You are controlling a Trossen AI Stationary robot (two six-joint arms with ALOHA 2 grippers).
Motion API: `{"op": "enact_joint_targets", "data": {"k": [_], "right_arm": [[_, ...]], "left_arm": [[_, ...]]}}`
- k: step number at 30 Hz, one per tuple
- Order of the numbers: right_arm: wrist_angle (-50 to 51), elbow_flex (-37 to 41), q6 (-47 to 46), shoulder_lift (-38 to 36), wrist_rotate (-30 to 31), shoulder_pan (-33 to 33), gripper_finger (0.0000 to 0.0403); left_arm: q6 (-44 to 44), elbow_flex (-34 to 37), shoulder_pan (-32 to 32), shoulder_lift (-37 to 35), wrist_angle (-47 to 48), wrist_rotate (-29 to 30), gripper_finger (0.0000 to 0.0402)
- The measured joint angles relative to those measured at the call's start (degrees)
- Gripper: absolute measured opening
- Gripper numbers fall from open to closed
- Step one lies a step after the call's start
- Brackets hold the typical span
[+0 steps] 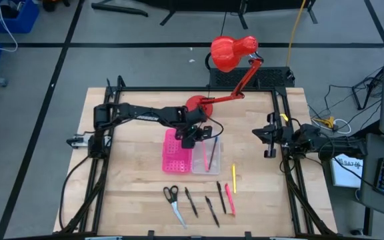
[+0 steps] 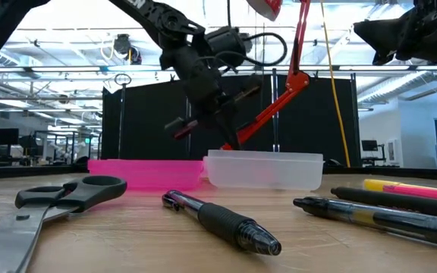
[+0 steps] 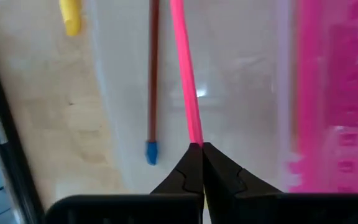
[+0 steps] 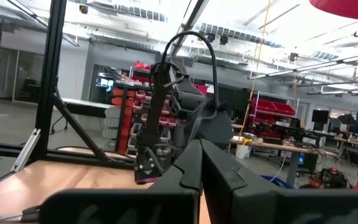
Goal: Pick & place school supplies into a supply box
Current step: Put the pink pencil into the pink supply box, then put the yellow pen into the pink supply box
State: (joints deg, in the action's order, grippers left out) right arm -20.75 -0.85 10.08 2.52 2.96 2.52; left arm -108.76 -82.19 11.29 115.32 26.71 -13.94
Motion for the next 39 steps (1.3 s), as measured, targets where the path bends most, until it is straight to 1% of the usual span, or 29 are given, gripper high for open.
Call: {"op": "enact_joint_targets", "data": {"k": [4,8,12,16,20,22,24,26,29,31,32,34,36,38,39], "right_arm": [[-0.3,0.0,-0.4,0.0,0.0,0.0,0.0],[-0.6,0.0,-0.4,0.3,0.0,0.0,0.0],[0.6,0.0,-1.5,0.6,0.0,0.0,0.0],[0.0,0.0,-1.9,0.6,0.0,0.0,0.0],[0.0,0.0,-2.3,0.7,0.0,0.0,0.0],[0.4,0.0,-3.4,0.7,0.0,0.0,0.0],[0.7,0.0,-4.3,0.7,0.0,0.0,0.0],[1.1,0.0,-4.9,0.7,0.0,0.0,0.0],[1.6,0.0,-5.0,0.7,0.0,0.0,0.0],[2.7,0.0,-5.0,0.8,0.0,0.0,0.0],[2.9,0.0,-5.1,0.9,0.0,0.0,0.0],[4.2,0.0,-4.9,1.0,0.0,0.0,0.0],[4.8,0.0,-5.0,1.1,0.0,0.0,0.0],[4.9,0.0,-5.0,1.1,0.0,0.0,0.0],[4.9,0.0,-5.3,1.1,0.0,0.0,0.0]], "left_arm": [[0.4,0.0,0.3,1.4,0.0,0.3,0.0015],[3.6,0.0,0.3,1.9,-0.4,1.9,0.0034],[7.0,0.1,0.3,1.3,-2.5,2.0,0.0063],[9.5,0.0,0.2,1.0,-5.2,2.5,0.0101],[10.1,0.0,-0.8,0.6,-5.3,6.8,0.0137],[10.1,0.0,-1.7,-0.7,-3.1,9.1,0.0144],[10.1,0.1,-2.5,-3.6,2.1,9.8,0.014],[11.4,0.1,-3.4,-7.3,7.9,9.9,0.012],[18.6,0.1,-3.8,-13.2,14.7,10.5,0.0069],[24.5,0.3,-2.8,-17.8,18.5,10.5,0.0028],[27.4,0.9,-2.1,-20.3,19.3,9.8,0.0014],[31.8,3.9,-0.1,-25.7,19.5,5.8,0.001],[33.2,8.7,1.9,-31.3,18.3,0.6,0.0011],[36.4,14.5,4.0,-36.8,13.5,-4.0,0.0006],[39.5,17.7,5.0,-39.8,10.2,-6.1,0.0005]]}}
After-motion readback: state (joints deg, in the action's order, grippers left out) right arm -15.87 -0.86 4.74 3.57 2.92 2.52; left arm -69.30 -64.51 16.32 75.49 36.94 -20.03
